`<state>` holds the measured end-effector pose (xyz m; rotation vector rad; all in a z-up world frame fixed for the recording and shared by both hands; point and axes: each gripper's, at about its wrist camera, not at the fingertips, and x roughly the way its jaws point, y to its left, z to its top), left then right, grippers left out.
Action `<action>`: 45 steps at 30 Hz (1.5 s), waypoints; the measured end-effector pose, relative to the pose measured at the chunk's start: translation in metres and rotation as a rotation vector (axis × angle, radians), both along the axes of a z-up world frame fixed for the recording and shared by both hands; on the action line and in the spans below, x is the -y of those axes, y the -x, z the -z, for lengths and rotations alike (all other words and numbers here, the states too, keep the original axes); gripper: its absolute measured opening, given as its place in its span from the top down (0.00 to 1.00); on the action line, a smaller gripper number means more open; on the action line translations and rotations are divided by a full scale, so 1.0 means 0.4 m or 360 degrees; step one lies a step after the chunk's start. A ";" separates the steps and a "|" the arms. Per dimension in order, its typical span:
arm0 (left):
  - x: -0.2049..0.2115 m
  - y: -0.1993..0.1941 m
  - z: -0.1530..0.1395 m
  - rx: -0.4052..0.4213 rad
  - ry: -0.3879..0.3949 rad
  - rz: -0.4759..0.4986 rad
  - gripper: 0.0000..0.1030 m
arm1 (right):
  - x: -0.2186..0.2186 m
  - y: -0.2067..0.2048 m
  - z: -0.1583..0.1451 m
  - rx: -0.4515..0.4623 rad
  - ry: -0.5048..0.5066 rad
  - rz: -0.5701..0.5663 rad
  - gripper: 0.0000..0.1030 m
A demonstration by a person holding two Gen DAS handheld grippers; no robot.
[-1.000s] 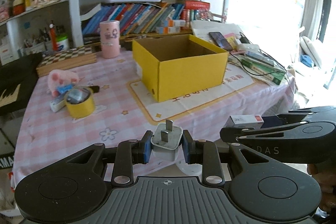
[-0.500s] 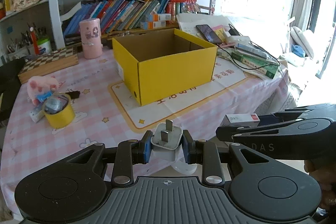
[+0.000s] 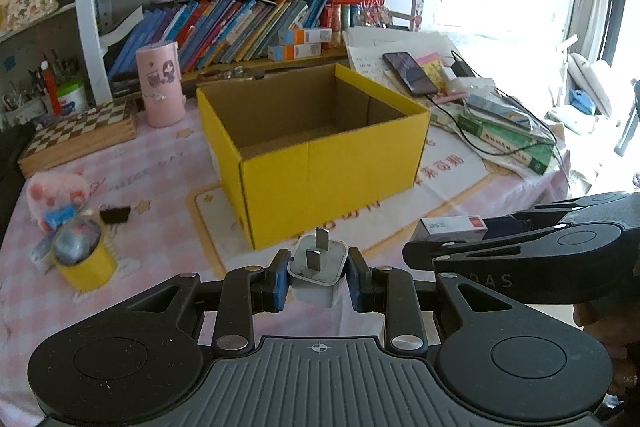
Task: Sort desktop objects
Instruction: 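Carry the plug and small box toward the yellow box with both tools, then lower both tools into the yellow box and open them, releasing plug and small box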
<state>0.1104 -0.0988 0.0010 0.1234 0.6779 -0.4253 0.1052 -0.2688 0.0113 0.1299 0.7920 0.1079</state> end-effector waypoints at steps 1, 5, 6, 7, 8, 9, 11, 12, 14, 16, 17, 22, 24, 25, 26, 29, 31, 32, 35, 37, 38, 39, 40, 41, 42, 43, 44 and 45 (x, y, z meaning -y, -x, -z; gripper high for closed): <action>0.010 -0.012 -0.002 0.0004 0.0002 -0.0005 0.73 | 0.009 -0.012 -0.002 0.0007 0.0004 -0.0005 0.49; 0.044 -0.056 -0.026 0.0055 0.0028 -0.0033 0.73 | 0.050 -0.060 -0.025 0.0072 0.0024 -0.0034 0.49; 0.052 -0.070 -0.034 0.0069 0.0037 -0.0038 0.73 | 0.059 -0.073 -0.032 0.0093 0.0034 -0.0047 0.49; 0.061 -0.085 -0.043 0.0080 0.0044 -0.0047 0.73 | 0.067 -0.086 -0.038 0.0112 0.0041 -0.0058 0.49; 0.067 -0.098 -0.049 0.0090 0.0050 -0.0057 0.73 | 0.078 -0.103 -0.046 0.0135 0.0046 -0.0072 0.49; 0.075 -0.115 -0.059 0.0109 0.0056 -0.0072 0.73 | 0.087 -0.118 -0.053 0.0152 0.0047 -0.0083 0.49; 0.086 -0.145 -0.075 0.0142 0.0067 -0.0099 0.73 | 0.108 -0.154 -0.071 0.0192 0.0051 -0.0112 0.49; 0.093 -0.162 -0.085 0.0158 0.0076 -0.0113 0.73 | 0.118 -0.173 -0.080 0.0216 0.0056 -0.0131 0.49; 0.105 -0.196 -0.102 0.0189 0.0088 -0.0142 0.73 | 0.138 -0.219 -0.099 0.0258 0.0065 -0.0177 0.49; 0.116 -0.234 -0.117 0.0213 0.0092 -0.0172 0.73 | 0.151 -0.268 -0.113 0.0294 0.0087 -0.0233 0.49; 0.121 -0.253 -0.121 0.0222 0.0093 -0.0188 0.73 | 0.157 -0.294 -0.119 0.0309 0.0102 -0.0264 0.49; 0.147 -0.366 -0.114 0.0216 0.0040 -0.0267 0.73 | 0.158 -0.439 -0.125 0.0353 0.0248 -0.0489 0.49; 0.153 -0.420 -0.101 0.0158 0.0033 -0.0284 0.73 | 0.146 -0.493 -0.118 0.0370 0.0342 -0.0600 0.49; 0.157 -0.443 -0.093 0.0131 0.0023 -0.0290 0.73 | 0.138 -0.523 -0.111 0.0362 0.0396 -0.0665 0.49; 0.162 -0.467 -0.083 0.0102 0.0008 -0.0301 0.73 | 0.126 -0.556 -0.097 0.0345 0.0459 -0.0741 0.49; 0.180 -0.544 -0.046 -0.0016 -0.0045 -0.0329 0.73 | 0.086 -0.636 -0.049 0.0249 0.0648 -0.0973 0.49; 0.194 -0.589 -0.017 -0.0091 -0.0088 -0.0336 0.73 | 0.056 -0.673 -0.014 0.0204 0.0797 -0.1148 0.49; 0.203 -0.615 0.000 -0.0136 -0.0122 -0.0335 0.73 | 0.042 -0.689 0.004 0.0183 0.0868 -0.1241 0.49; 0.221 -0.659 0.043 -0.0230 -0.0193 -0.0338 0.73 | 0.010 -0.716 0.055 0.0149 0.1044 -0.1471 0.49; 0.234 -0.682 0.065 -0.0285 -0.0242 -0.0338 0.73 | -0.005 -0.728 0.084 0.0142 0.1154 -0.1580 0.49; 0.238 -0.691 0.074 -0.0311 -0.0263 -0.0336 0.73 | -0.012 -0.732 0.099 0.0138 0.1209 -0.1639 0.49; 0.238 -0.700 0.083 -0.0345 -0.0279 -0.0342 0.73 | -0.015 -0.737 0.108 0.0128 0.1233 -0.1677 0.49; 0.238 -0.707 0.090 -0.0376 -0.0293 -0.0349 0.73 | -0.017 -0.745 0.116 0.0106 0.1257 -0.1708 0.49; 0.236 -0.713 0.096 -0.0402 -0.0302 -0.0355 0.73 | -0.017 -0.754 0.123 0.0085 0.1281 -0.1734 0.49; 0.234 -0.718 0.103 -0.0427 -0.0308 -0.0361 0.73 | -0.019 -0.759 0.129 0.0071 0.1302 -0.1760 0.49; 0.232 -0.722 0.108 -0.0449 -0.0309 -0.0368 0.73 | -0.019 -0.762 0.134 0.0061 0.1319 -0.1782 0.49; 0.228 -0.726 0.114 -0.0482 -0.0303 -0.0377 0.73 | -0.019 -0.767 0.139 0.0052 0.1331 -0.1801 0.49; 0.225 -0.733 0.117 -0.0501 -0.0296 -0.0380 0.73 | -0.019 -0.771 0.143 0.0043 0.1337 -0.1820 0.49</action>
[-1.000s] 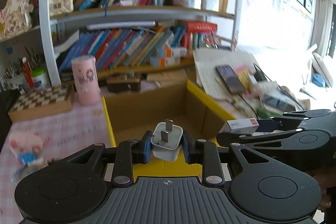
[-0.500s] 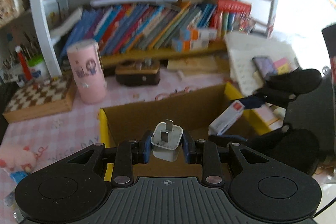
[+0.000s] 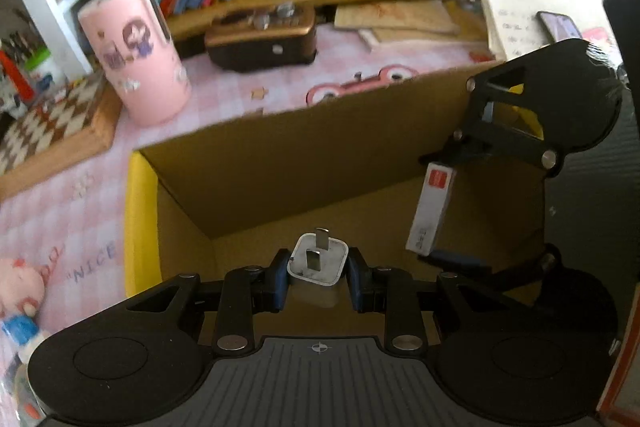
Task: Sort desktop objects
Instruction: 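Lower both tools into the yellow box and open them, releasing plug and small box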
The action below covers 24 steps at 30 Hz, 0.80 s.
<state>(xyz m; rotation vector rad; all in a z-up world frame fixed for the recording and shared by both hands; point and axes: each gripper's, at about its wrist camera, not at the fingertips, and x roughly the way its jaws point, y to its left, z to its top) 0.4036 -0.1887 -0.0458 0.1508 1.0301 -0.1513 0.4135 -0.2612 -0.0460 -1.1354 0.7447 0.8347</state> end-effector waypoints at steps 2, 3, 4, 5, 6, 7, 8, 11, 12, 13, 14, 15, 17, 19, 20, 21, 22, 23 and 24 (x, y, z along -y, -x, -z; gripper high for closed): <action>-0.003 -0.004 0.003 -0.0015 0.0006 -0.0001 0.73 | 0.000 -0.005 0.005 -0.0024 0.0011 -0.0025 0.49; -0.004 -0.004 0.005 -0.0017 0.0002 -0.0002 0.73 | 0.000 -0.005 0.007 -0.0034 0.0016 -0.0034 0.49; -0.005 -0.005 0.006 -0.0021 0.0001 -0.0002 0.73 | -0.001 -0.006 0.008 -0.0038 0.0021 -0.0045 0.49; -0.008 -0.006 0.007 -0.0025 0.0003 -0.0006 0.73 | -0.003 -0.006 0.007 -0.0043 0.0031 -0.0055 0.49; -0.011 -0.006 0.007 -0.0024 0.0007 -0.0016 0.73 | -0.006 -0.007 0.008 -0.0050 0.0041 -0.0063 0.49; -0.015 -0.005 0.005 -0.0013 0.0014 -0.0030 0.73 | -0.007 -0.007 0.009 -0.0053 0.0044 -0.0068 0.49; -0.017 -0.003 0.003 0.0002 0.0024 -0.0036 0.71 | -0.009 -0.008 0.009 -0.0053 0.0042 -0.0071 0.49; -0.021 0.003 -0.007 0.0058 0.0032 -0.0024 0.62 | -0.005 -0.002 0.002 -0.0056 0.0007 -0.0083 0.45; -0.020 0.009 -0.012 0.0086 0.0022 -0.0019 0.60 | -0.001 0.003 -0.003 -0.0042 -0.0005 -0.0082 0.43; -0.018 0.008 -0.016 0.0105 0.0023 -0.0005 0.54 | 0.002 0.004 -0.008 -0.0025 -0.0021 -0.0077 0.43; -0.017 0.012 -0.020 0.0123 0.0030 0.0010 0.49 | 0.006 0.006 -0.014 -0.0011 -0.0041 -0.0073 0.42; -0.014 0.018 -0.027 0.0143 0.0027 0.0019 0.47 | 0.010 0.007 -0.021 0.0001 -0.0064 -0.0065 0.40; -0.013 0.037 -0.047 0.0214 0.0014 0.0020 0.37 | 0.020 0.017 -0.045 0.0025 -0.0128 -0.0020 0.40; -0.018 0.064 -0.078 0.0300 0.0044 0.0028 0.35 | 0.034 0.025 -0.074 0.0039 -0.0217 0.0038 0.40; -0.021 0.079 -0.096 0.0339 0.0069 0.0027 0.35 | 0.044 0.032 -0.095 0.0040 -0.0264 0.0068 0.40; -0.024 0.091 -0.112 0.0374 0.0088 0.0019 0.35 | 0.053 0.038 -0.114 0.0047 -0.0316 0.0101 0.40; -0.029 0.105 -0.129 0.0419 0.0106 0.0009 0.34 | 0.063 0.045 -0.132 0.0057 -0.0371 0.0134 0.40; -0.034 0.123 -0.149 0.0472 0.0122 -0.0005 0.32 | 0.075 0.053 -0.152 0.0071 -0.0426 0.0173 0.40; -0.039 0.135 -0.165 0.0514 0.0129 -0.0017 0.31 | 0.085 0.064 -0.172 0.0089 -0.0481 0.0219 0.40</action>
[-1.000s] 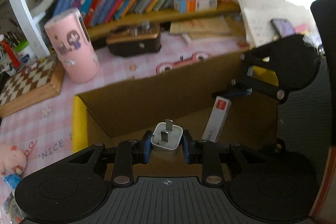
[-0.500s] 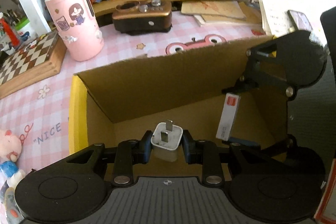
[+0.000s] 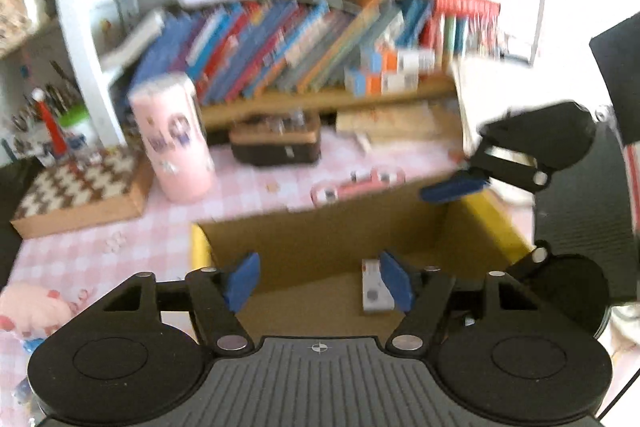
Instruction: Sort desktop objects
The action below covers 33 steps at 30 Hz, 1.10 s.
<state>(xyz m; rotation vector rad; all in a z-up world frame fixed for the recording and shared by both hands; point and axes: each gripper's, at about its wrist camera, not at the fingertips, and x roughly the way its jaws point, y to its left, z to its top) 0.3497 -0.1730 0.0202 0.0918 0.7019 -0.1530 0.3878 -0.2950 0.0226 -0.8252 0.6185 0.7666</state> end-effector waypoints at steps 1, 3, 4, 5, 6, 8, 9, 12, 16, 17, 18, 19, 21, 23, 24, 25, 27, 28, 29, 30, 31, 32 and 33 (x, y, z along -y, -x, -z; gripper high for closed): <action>-0.007 0.017 -0.018 0.0050 0.0010 -0.0016 0.29 | 0.007 0.001 -0.017 0.0012 -0.0053 0.0044 0.40; -0.022 0.049 -0.048 0.0135 0.0025 -0.0049 0.27 | 0.032 0.019 -0.061 0.0045 -0.0189 0.0152 0.39; -0.029 0.067 -0.062 0.0173 0.0025 -0.0067 0.25 | 0.043 0.028 -0.080 0.0058 -0.0255 0.0210 0.39; -0.038 0.084 -0.076 0.0206 0.0028 -0.0085 0.25 | 0.056 0.037 -0.100 0.0069 -0.0326 0.0271 0.39; -0.047 0.102 -0.089 0.0240 0.0031 -0.0110 0.23 | 0.069 0.049 -0.119 0.0083 -0.0408 0.0336 0.38; -0.067 0.142 -0.114 0.0301 0.0046 -0.0168 0.20 | 0.093 0.076 -0.149 0.0106 -0.0552 0.0456 0.35; -0.077 0.159 -0.122 0.0327 0.0057 -0.0191 0.18 | 0.106 0.098 -0.163 0.0123 -0.0616 0.0515 0.33; -0.107 0.222 -0.140 0.0408 0.0086 -0.0246 0.15 | 0.128 0.155 -0.186 0.0179 -0.0754 0.0680 0.32; -0.141 0.291 -0.141 0.0444 0.0067 -0.0266 0.15 | 0.142 0.240 -0.190 0.0212 -0.0895 0.0889 0.32; -0.148 0.309 -0.138 0.0448 0.0065 -0.0270 0.15 | 0.143 0.261 -0.188 0.0216 -0.0919 0.0934 0.32; -0.158 0.326 -0.135 0.0449 0.0065 -0.0276 0.15 | 0.143 0.284 -0.186 0.0222 -0.0947 0.0989 0.32; -0.167 0.343 -0.131 0.0446 0.0070 -0.0280 0.14 | 0.141 0.307 -0.182 0.0225 -0.0973 0.1047 0.32; -0.185 0.371 -0.122 0.0434 0.0086 -0.0289 0.14 | 0.135 0.340 -0.171 0.0222 -0.1020 0.1150 0.31; -0.206 0.399 -0.111 0.0422 0.0106 -0.0303 0.14 | 0.120 0.383 -0.156 0.0211 -0.1059 0.1247 0.31; -0.216 0.413 -0.103 0.0417 0.0115 -0.0308 0.14 | 0.111 0.400 -0.149 0.0208 -0.1067 0.1275 0.31; -0.226 0.425 -0.095 0.0411 0.0118 -0.0307 0.14 | 0.097 0.423 -0.140 0.0206 -0.1072 0.1311 0.31; -0.244 0.446 -0.079 0.0392 0.0108 -0.0309 0.14 | 0.071 0.462 -0.124 0.0198 -0.1072 0.1355 0.31; -0.255 0.460 -0.071 0.0384 0.0106 -0.0307 0.14 | 0.056 0.482 -0.116 0.0190 -0.1069 0.1376 0.32; -0.266 0.471 -0.064 0.0375 0.0105 -0.0306 0.14 | 0.038 0.502 -0.108 0.0181 -0.1065 0.1392 0.32; -0.276 0.482 -0.057 0.0369 0.0108 -0.0306 0.14 | 0.025 0.520 -0.101 0.0178 -0.1062 0.1403 0.32; -0.289 0.499 -0.049 0.0362 0.0112 -0.0303 0.14 | 0.011 0.538 -0.094 0.0176 -0.1057 0.1415 0.32; -0.298 0.510 -0.044 0.0352 0.0113 -0.0299 0.14 | -0.008 0.558 -0.086 0.0169 -0.1049 0.1431 0.32; -0.311 0.524 -0.038 0.0340 0.0111 -0.0297 0.14 | -0.022 0.573 -0.079 0.0161 -0.1042 0.1445 0.32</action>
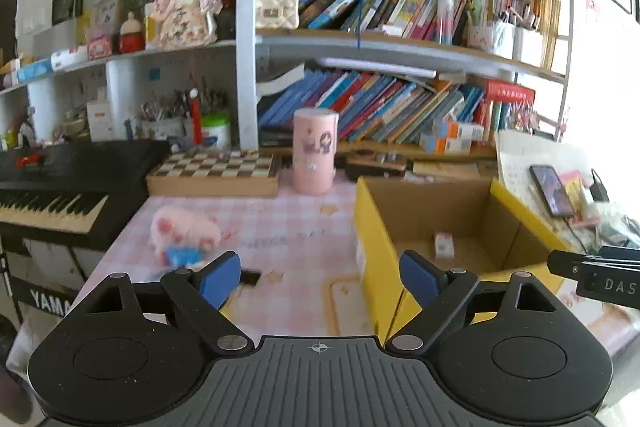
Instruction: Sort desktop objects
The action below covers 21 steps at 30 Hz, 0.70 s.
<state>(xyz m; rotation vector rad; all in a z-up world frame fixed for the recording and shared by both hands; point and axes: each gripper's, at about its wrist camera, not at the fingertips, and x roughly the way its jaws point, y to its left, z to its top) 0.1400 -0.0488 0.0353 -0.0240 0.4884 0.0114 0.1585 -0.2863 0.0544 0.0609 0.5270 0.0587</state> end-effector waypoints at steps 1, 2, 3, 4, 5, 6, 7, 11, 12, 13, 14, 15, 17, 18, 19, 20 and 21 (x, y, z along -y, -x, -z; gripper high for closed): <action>-0.012 0.014 0.006 -0.0010 -0.0003 0.0004 0.14 | -0.016 0.016 0.006 -0.0017 -0.0002 0.0007 0.32; -0.023 0.028 0.012 -0.0018 -0.0010 0.0007 0.14 | -0.031 0.033 0.012 -0.0031 -0.0001 0.0011 0.32; -0.033 0.044 0.018 -0.0023 -0.0018 0.0008 0.14 | -0.049 0.050 0.017 -0.0039 0.0004 0.0011 0.32; -0.043 0.059 0.025 -0.0025 -0.0027 0.0007 0.14 | -0.067 0.068 0.023 -0.0042 0.0014 0.0006 0.32; -0.053 0.074 0.033 -0.0032 -0.0039 0.0004 0.14 | -0.086 0.085 0.029 -0.0046 0.0025 0.0000 0.32; -0.062 0.086 0.040 -0.0041 -0.0049 0.0004 0.14 | -0.101 0.098 0.034 -0.0050 0.0034 -0.0002 0.32; -0.071 0.099 0.047 -0.0050 -0.0058 0.0006 0.14 | -0.118 0.113 0.041 -0.0055 0.0040 0.0001 0.32; -0.106 0.148 0.072 -0.0088 -0.0099 0.0013 0.14 | -0.178 0.167 0.070 -0.0078 0.0050 0.0003 0.32; -0.117 0.159 0.080 -0.0107 -0.0105 0.0018 0.14 | -0.192 0.178 0.076 -0.0086 0.0054 -0.0001 0.32; -0.124 0.168 0.087 -0.0121 -0.0108 0.0022 0.14 | -0.206 0.188 0.083 -0.0100 0.0060 -0.0010 0.32; -0.134 0.176 0.094 -0.0142 -0.0113 0.0025 0.14 | -0.221 0.197 0.089 -0.0117 0.0067 -0.0024 0.32; -0.144 0.185 0.100 -0.0156 -0.0117 0.0028 0.14 | -0.236 0.206 0.095 -0.0130 0.0072 -0.0032 0.32; -0.164 0.198 0.107 -0.0177 -0.0115 0.0030 0.14 | -0.263 0.223 0.102 -0.0152 0.0079 -0.0055 0.32; -0.173 0.204 0.110 -0.0185 -0.0111 0.0030 0.14 | -0.276 0.231 0.105 -0.0160 0.0082 -0.0069 0.32; -0.182 0.210 0.112 -0.0196 -0.0106 0.0028 0.14 | -0.290 0.239 0.108 -0.0172 0.0086 -0.0087 0.32; -0.192 0.215 0.114 -0.0202 -0.0101 0.0027 0.14 | -0.302 0.244 0.111 -0.0185 0.0088 -0.0108 0.32; -0.200 0.221 0.117 -0.0210 -0.0095 0.0028 0.14 | -0.315 0.249 0.114 -0.0200 0.0091 -0.0129 0.32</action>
